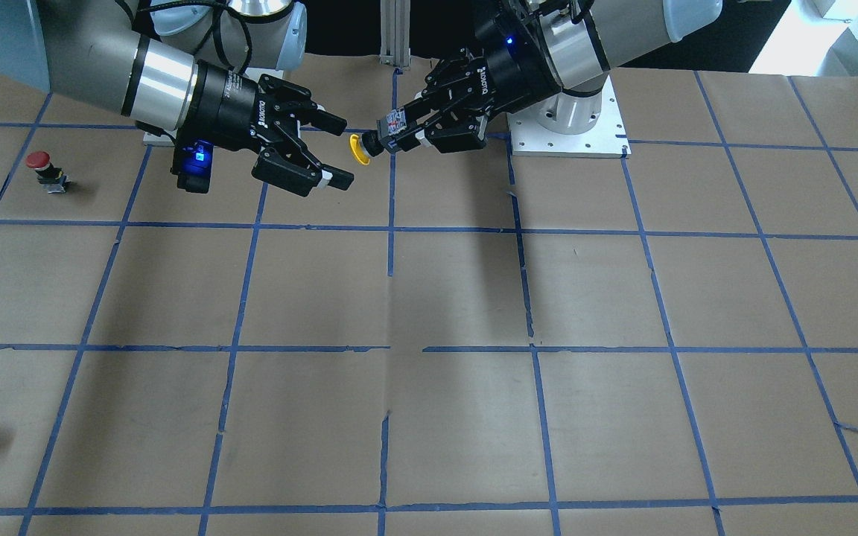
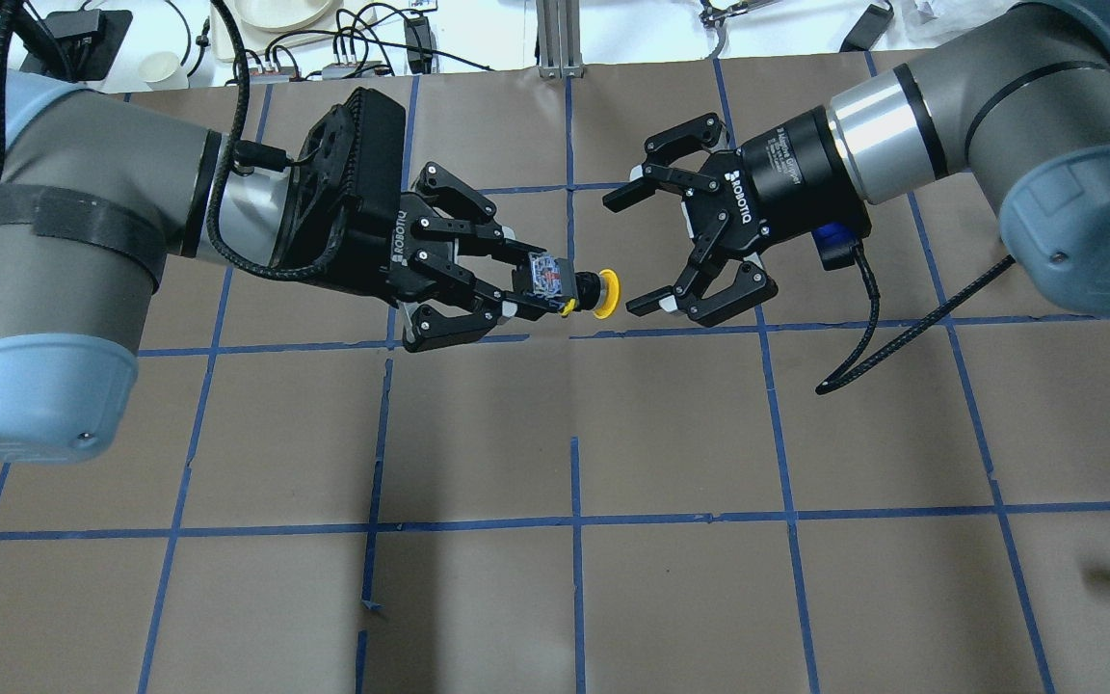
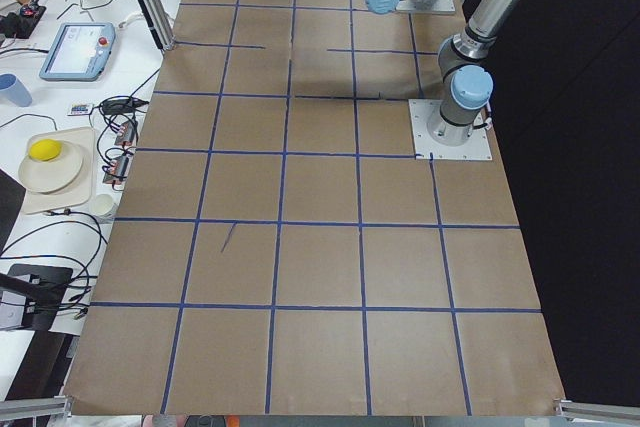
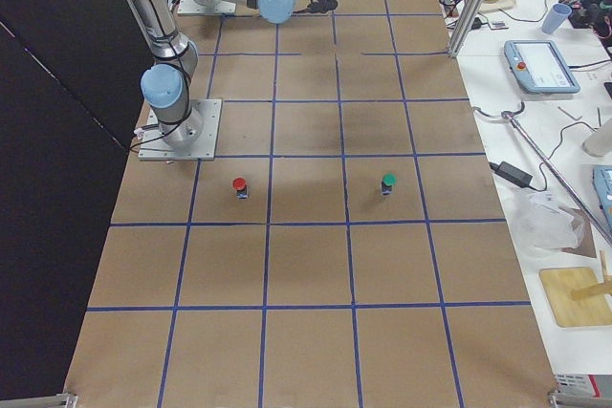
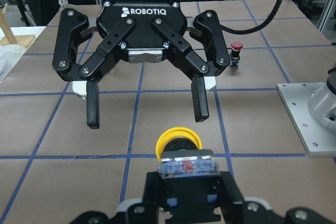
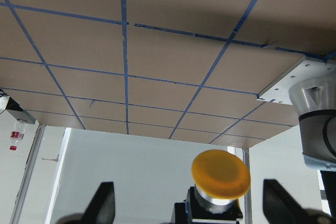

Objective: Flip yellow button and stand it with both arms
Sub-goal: 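Close the right gripper on the yellow cap held by the left gripper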

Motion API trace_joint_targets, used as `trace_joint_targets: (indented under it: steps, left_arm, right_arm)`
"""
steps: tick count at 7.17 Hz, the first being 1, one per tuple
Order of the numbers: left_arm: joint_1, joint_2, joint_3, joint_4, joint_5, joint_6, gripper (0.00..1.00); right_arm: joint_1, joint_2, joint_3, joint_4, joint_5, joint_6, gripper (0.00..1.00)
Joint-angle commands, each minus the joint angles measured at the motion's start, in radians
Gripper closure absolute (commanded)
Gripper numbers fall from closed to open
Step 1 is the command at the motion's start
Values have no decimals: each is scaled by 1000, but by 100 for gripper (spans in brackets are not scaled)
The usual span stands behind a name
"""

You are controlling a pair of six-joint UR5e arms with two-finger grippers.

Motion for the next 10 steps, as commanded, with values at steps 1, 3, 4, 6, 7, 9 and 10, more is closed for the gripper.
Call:
trace_joint_targets:
  steps: [1, 3, 4, 6, 7, 9, 10]
  left_arm:
    - [-24, 6, 2, 44, 2, -43, 98]
    - [-26, 0, 2, 89, -1, -97, 98]
    - [-26, 2, 2, 89, -1, -100, 98]
    - [-27, 5, 2, 90, -2, -106, 98]
    - [-27, 5, 2, 90, -2, -106, 98]
    - [-27, 7, 1, 90, -4, -104, 98]
    - [-27, 6, 1, 90, -4, -104, 98]
  right_arm:
    - [9, -3, 5, 5, 3, 16, 1]
    - [23, -4, 37, 5, 2, 16, 2]
    - [23, -6, 35, 5, 2, 18, 7]
    - [23, -23, 25, 7, 3, 18, 10]
    - [22, -30, 25, 5, 5, 36, 10]
    - [22, -29, 26, 4, 0, 37, 22]
    - [17, -30, 26, 4, 0, 37, 24]
